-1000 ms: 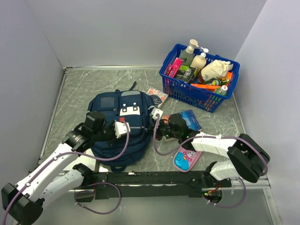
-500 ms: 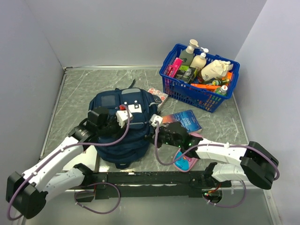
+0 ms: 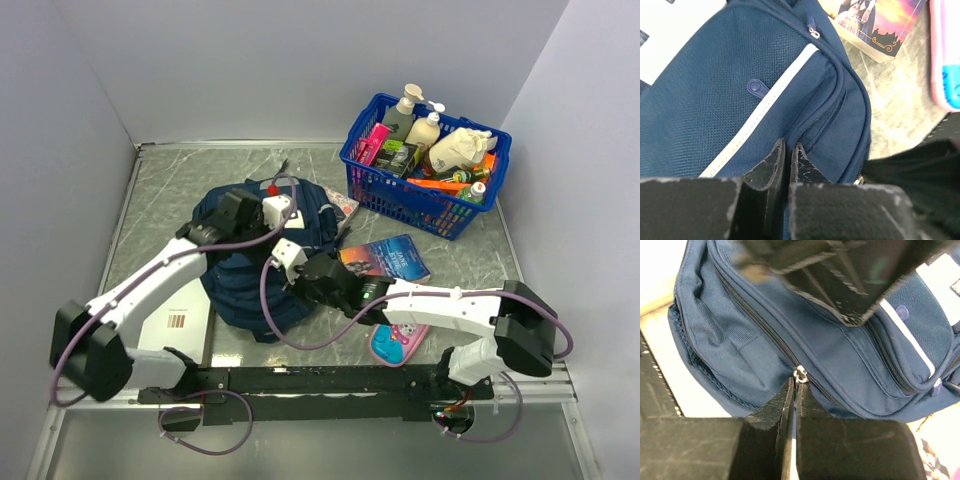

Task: Pack the student bag
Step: Unzip the student bag at the center of the board.

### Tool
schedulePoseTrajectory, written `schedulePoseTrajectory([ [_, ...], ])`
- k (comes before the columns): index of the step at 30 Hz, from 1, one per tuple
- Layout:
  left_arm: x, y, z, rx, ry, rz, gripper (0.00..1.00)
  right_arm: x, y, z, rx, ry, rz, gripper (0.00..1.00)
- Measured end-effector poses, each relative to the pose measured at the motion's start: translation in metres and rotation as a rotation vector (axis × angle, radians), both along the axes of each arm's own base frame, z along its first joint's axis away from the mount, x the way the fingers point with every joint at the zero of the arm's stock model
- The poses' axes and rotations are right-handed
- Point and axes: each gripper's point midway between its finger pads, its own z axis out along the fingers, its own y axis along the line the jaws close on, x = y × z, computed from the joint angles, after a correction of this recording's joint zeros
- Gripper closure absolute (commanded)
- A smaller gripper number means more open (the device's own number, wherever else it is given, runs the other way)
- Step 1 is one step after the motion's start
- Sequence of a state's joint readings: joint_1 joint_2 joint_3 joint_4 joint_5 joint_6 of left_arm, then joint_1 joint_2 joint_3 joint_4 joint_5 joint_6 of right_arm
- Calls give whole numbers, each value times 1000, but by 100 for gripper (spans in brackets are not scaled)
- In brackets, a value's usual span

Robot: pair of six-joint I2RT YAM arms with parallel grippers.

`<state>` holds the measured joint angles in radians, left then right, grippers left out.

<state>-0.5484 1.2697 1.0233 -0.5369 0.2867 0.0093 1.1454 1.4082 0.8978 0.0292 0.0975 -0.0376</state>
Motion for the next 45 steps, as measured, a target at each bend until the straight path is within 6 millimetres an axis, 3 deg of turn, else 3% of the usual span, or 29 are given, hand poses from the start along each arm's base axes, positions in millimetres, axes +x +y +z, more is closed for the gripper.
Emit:
schedulePoseTrajectory([
  [9,8,-7,-4,18,289,132,99,-5,9,-12,-101,-105,-9,100],
  [18,25,13,48,-92,165,265,99,23,7,15,-37,-229,-64,100],
  [24,41,47,77,-159,55,435,99,56,20,48,14,-258,-60,100],
  [27,54,55,73,-159,54,491,99,76,25,46,-13,-259,-84,100],
  [32,71,43,38,-132,143,476,99,87,12,10,-129,-222,-124,100],
  [35,74,32,20,-128,194,445,99,82,7,3,-170,-207,-125,100],
  [45,93,3,14,-194,159,382,99,31,31,1,-188,-159,-21,100],
])
